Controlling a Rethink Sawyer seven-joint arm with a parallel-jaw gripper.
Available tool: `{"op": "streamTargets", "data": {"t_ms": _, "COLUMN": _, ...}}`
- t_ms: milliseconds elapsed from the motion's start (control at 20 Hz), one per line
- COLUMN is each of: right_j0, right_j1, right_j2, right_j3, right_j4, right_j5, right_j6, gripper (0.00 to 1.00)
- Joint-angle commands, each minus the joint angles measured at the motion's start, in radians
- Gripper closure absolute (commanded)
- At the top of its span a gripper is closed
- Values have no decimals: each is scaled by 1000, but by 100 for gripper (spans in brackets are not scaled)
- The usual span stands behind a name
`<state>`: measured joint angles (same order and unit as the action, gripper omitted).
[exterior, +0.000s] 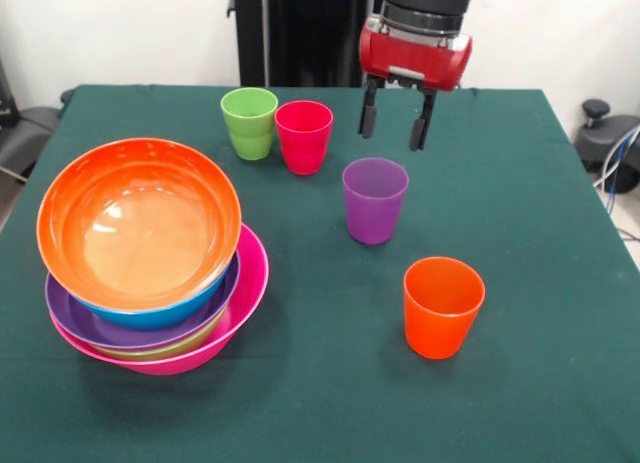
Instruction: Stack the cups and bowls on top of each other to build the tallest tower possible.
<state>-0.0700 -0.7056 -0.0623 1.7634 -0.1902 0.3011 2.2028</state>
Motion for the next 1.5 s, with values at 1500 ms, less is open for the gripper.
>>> {"op": "streamTargets", "data": {"t_ms": 1500, "right_j0": -51, "right_j1": 223, "right_j2": 46, "right_j3": -10, "right_j4": -29, "right_j5": -193, "right_j6": 69, "gripper": 0}}
